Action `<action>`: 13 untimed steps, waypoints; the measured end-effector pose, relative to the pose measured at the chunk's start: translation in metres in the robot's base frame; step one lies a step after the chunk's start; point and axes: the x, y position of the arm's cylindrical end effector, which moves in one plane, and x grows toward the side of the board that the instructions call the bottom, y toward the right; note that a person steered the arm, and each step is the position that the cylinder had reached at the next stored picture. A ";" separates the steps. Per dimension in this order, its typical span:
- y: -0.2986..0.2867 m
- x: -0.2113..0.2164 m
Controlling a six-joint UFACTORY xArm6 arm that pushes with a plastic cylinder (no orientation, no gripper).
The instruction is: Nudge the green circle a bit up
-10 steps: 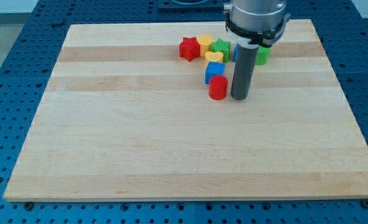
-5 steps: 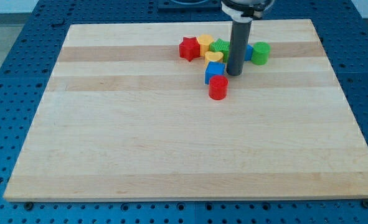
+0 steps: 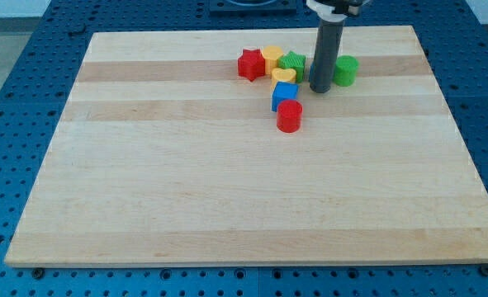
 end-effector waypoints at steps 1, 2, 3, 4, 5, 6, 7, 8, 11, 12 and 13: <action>0.003 0.002; 0.003 0.005; 0.007 0.008; 0.016 0.008; 0.020 0.008; 0.028 0.008; 0.035 0.008; 0.038 0.005; 0.038 -0.003; 0.038 -0.003; 0.056 -0.001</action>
